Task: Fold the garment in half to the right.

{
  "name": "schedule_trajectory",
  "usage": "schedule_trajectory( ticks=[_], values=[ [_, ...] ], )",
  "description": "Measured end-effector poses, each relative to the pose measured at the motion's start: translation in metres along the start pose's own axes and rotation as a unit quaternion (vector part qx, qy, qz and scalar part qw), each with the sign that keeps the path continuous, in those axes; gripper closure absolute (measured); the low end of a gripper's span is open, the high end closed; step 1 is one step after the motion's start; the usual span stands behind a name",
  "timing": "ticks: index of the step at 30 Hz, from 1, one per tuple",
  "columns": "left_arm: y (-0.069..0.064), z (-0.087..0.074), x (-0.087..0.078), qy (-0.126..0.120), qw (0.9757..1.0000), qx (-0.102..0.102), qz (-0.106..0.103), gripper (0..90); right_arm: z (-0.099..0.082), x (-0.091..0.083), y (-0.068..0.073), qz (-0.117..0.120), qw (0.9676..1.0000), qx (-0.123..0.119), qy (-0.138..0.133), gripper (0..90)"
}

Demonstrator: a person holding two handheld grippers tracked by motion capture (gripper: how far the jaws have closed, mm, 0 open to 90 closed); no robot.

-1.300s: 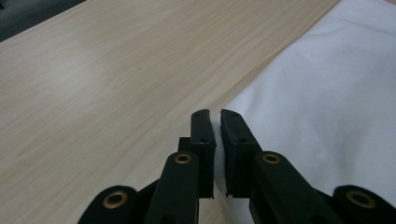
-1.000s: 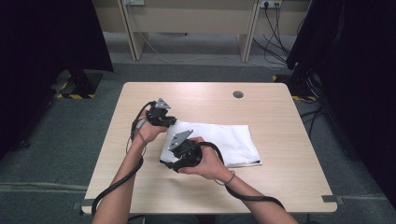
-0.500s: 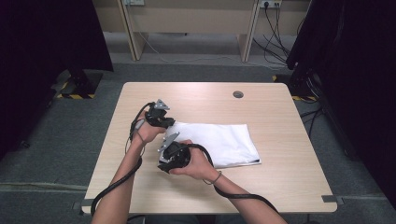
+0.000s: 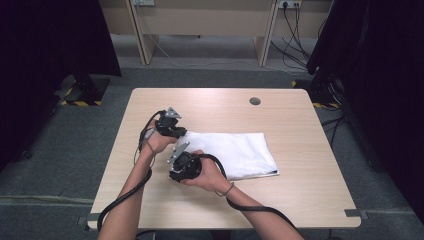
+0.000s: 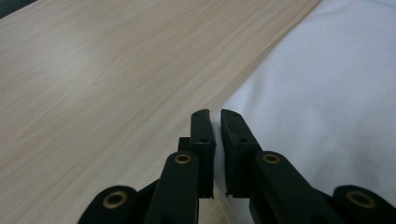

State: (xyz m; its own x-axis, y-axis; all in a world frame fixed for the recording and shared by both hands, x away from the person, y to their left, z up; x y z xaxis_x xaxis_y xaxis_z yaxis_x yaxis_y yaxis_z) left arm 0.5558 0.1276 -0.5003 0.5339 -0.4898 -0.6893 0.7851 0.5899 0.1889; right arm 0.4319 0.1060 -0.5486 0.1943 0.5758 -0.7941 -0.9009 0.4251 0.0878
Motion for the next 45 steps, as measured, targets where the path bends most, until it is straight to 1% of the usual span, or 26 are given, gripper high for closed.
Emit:
schedule_trajectory(
  ticks=[3,6,9,11,13,17,20,22,26,30,33,36,45],
  values=[
    [0.0,-0.003,0.001,0.006,1.0,-0.001,-0.001,83.3,0.001,0.001,0.002,-0.002,1.0,-0.005,-0.005,69.7],
    [0.001,-0.007,0.002,0.012,0.9999,-0.004,-0.002,83.4,0.001,0.001,0.001,-0.008,0.9999,-0.002,-0.01,78.3],
    [0.002,-0.009,0.003,0.012,0.9999,-0.009,-0.002,83.2,0.001,0.001,0.0,-0.021,0.9997,-0.002,-0.013,82.5],
    [0.003,-0.009,0.003,0.013,0.9999,-0.009,-0.004,83.1,0.002,0.001,0.001,-0.027,0.9995,-0.005,-0.014,83.2],
    [0.004,-0.009,0.002,0.014,0.9999,-0.009,-0.004,83.1,0.002,0.001,0.001,-0.025,0.9996,-0.001,-0.015,83.3],
    [0.006,-0.009,-0.002,0.019,0.9997,-0.014,-0.003,83.2,0.007,-0.003,0.004,-0.012,0.9995,0.006,-0.029,83.4],
    [0.008,-0.008,-0.006,0.027,0.9995,-0.013,-0.004,83.1,0.012,-0.01,0.008,-0.001,0.999,0.01,-0.043,83.5],
    [0.009,-0.006,-0.008,0.027,0.9995,-0.014,-0.003,83.1,0.015,-0.014,0.01,0.005,0.9986,0.015,-0.05,83.5],
    [0.01,-0.001,-0.012,0.034,0.9994,-0.011,-0.003,83.2,0.021,-0.022,0.011,0.018,0.9974,0.028,-0.064,83.8],
    [0.011,0.006,-0.014,0.036,0.9993,-0.012,-0.001,83.1,0.025,-0.028,0.008,0.027,0.996,0.039,-0.076,83.9],
    [0.011,0.011,-0.016,0.042,0.9991,-0.006,-0.002,83.0,0.027,-0.033,0.007,0.029,0.9952,0.044,-0.082,83.9],
    [0.011,0.014,-0.017,0.042,0.9991,-0.004,0.0,82.9,0.03,-0.037,0.006,0.031,0.9946,0.047,-0.087,83.9],
    [0.015,0.017,-0.022,0.045,0.999,-0.003,0.004,82.9,0.036,-0.042,0.007,0.037,0.9928,0.054,-0.1,83.8]
  ],
)
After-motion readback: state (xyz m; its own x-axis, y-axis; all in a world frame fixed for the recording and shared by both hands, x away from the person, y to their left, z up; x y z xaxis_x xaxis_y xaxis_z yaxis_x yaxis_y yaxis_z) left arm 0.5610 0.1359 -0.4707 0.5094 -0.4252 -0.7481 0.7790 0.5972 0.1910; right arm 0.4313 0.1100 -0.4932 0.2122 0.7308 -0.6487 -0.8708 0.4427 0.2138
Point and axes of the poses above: each handheld gripper's, and its own axes: x roughly forward along the jaws, z roughly out of its top, y roughly to its left, the point moved 10 cm from there along x, roughly forward along the jaws, and after that the axes turned 13 degrees about x, right-handed, at the moved point
